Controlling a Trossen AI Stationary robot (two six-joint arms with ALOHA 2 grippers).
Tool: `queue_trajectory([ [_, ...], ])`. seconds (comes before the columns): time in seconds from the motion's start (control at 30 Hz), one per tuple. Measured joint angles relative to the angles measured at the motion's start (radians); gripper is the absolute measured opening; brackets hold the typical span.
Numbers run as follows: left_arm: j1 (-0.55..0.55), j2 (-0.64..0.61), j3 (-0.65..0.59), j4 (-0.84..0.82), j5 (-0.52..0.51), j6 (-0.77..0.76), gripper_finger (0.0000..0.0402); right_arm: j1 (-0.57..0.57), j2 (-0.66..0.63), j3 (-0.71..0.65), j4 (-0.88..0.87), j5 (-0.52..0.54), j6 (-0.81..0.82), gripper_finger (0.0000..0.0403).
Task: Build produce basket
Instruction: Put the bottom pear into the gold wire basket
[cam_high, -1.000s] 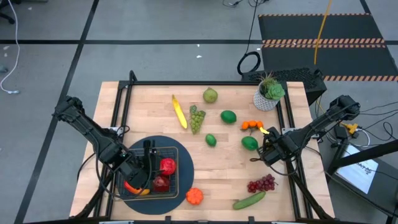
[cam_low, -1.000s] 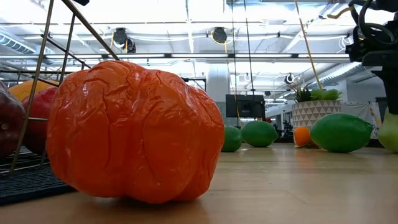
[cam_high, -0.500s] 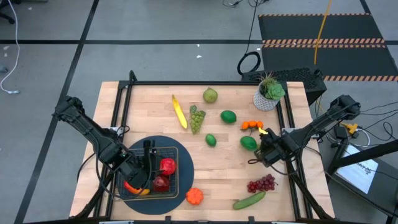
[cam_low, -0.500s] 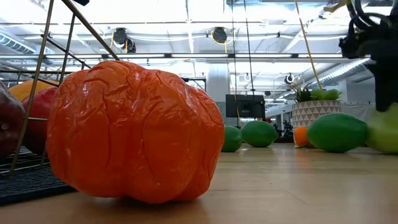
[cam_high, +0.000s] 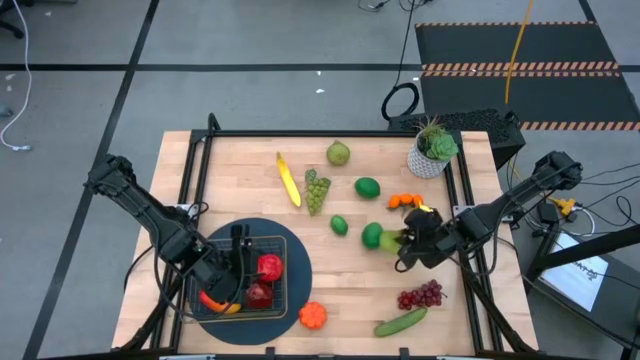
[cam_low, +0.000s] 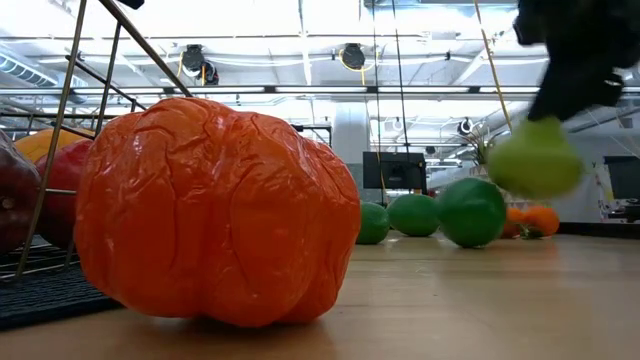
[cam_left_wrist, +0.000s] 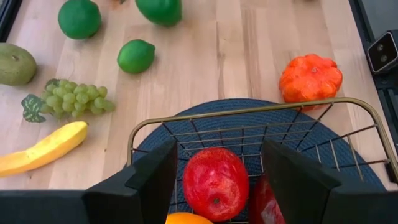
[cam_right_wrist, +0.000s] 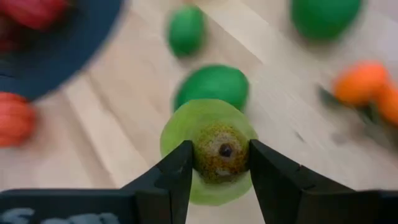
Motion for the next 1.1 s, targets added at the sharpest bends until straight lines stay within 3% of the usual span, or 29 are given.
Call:
queue_trajectory([
  [0.6, 0.026, 0.000, 0.000, 0.131, -0.003, 0.110, 0.0232, -0.030, -0.002, 0.000, 0.676, 0.016, -0.654, 0.0139],
  [0.87, 0.026, 0.000, 0.000, 0.130, -0.004, 0.110, 0.0232, -0.030, 0.014, 0.001, 0.851, 0.015, -0.820, 0.0139],
  [1.1, 0.026, 0.000, 0.000, 0.130, -0.005, 0.109, 0.0232, -0.030, 0.036, 0.001, 0.893, 0.015, -0.899, 0.0139],
])
